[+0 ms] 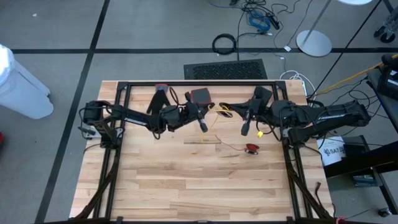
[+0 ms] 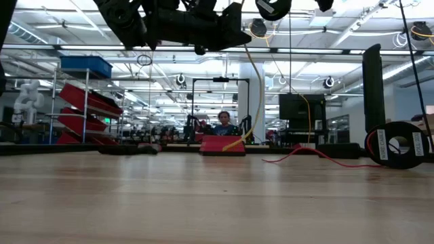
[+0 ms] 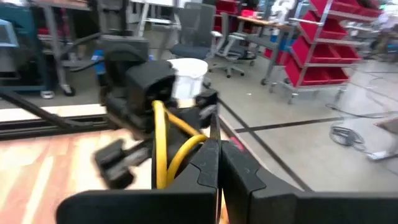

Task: Coil cords
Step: Coil the yellow wire onto the spool

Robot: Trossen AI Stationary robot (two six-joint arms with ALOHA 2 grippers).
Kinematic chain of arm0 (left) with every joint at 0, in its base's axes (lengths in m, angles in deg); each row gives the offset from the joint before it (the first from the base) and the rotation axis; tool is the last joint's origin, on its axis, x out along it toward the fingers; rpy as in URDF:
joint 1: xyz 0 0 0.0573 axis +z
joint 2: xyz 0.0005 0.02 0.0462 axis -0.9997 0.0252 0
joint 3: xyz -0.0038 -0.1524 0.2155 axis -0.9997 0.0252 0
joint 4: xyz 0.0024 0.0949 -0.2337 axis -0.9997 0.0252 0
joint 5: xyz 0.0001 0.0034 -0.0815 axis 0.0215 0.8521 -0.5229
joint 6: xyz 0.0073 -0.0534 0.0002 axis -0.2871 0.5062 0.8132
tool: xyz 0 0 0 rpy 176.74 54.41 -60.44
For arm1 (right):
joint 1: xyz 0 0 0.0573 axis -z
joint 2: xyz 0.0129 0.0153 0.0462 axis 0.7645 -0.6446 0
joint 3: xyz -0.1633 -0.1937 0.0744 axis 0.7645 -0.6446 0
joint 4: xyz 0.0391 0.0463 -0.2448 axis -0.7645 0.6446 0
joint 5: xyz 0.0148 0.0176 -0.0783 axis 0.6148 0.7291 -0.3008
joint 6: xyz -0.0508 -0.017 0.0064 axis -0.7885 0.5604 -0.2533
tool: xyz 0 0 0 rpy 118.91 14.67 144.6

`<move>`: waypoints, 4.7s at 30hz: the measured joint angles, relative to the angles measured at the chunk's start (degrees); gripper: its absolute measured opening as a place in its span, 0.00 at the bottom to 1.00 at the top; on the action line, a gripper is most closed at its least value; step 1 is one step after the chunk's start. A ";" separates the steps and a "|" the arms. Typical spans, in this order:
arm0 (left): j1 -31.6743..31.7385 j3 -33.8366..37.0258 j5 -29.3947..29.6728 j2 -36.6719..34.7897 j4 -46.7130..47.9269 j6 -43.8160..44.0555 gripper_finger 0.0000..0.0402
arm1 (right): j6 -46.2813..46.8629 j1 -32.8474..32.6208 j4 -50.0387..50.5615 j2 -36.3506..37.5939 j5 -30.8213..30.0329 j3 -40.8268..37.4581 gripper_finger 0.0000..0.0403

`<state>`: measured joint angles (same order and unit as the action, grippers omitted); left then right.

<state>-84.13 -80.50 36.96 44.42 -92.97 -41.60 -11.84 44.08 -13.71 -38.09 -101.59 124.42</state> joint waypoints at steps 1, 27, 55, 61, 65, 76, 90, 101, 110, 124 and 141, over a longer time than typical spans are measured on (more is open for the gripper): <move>0.22 0.00 -0.10 -0.01 0.32 -0.02 0.02 | 0.23 -0.02 0.02 0.00 0.93 -0.01 0.00; 2.06 -1.47 -5.98 2.04 5.94 8.94 0.02 | -3.59 1.62 -28.27 -13.25 4.26 0.01 0.00; 0.05 -1.60 -5.81 2.04 7.82 10.51 0.06 | -25.11 3.10 -61.75 -29.06 -18.51 -0.01 0.00; -0.06 -1.60 -8.48 2.04 9.20 12.00 0.07 | -26.72 4.19 -64.87 -29.14 -19.94 -0.01 0.00; -0.25 -1.56 -9.83 2.68 9.42 12.79 0.07 | -23.50 6.00 -65.53 -29.14 -19.86 -0.01 0.00; -0.20 -1.57 -8.39 5.93 8.47 13.51 0.07 | -12.18 8.09 -56.30 -29.14 -17.65 -0.01 0.00; -0.37 -1.57 -13.76 5.93 5.23 13.03 0.07 | -7.72 7.28 -51.02 -29.16 -16.10 -3.25 0.00; -0.59 -1.57 -13.26 5.89 13.32 12.88 0.31 | -10.15 5.90 -53.14 -29.09 -15.45 -5.04 0.00; -0.56 -1.27 -15.33 5.89 14.16 13.41 0.52 | -14.52 3.39 -51.65 -26.00 -16.92 -5.04 0.00; -0.59 -1.18 -27.36 -0.28 14.98 14.93 0.52 | -16.24 -1.67 -44.02 -12.36 -17.96 -11.48 0.00; -0.02 -1.25 -29.94 -6.88 14.18 12.03 0.52 | -11.33 -3.76 -51.67 0.96 1.55 -29.61 0.00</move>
<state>-84.15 -81.74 7.02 37.54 -78.79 -29.57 -23.17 40.32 -65.38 -37.13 -100.04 94.80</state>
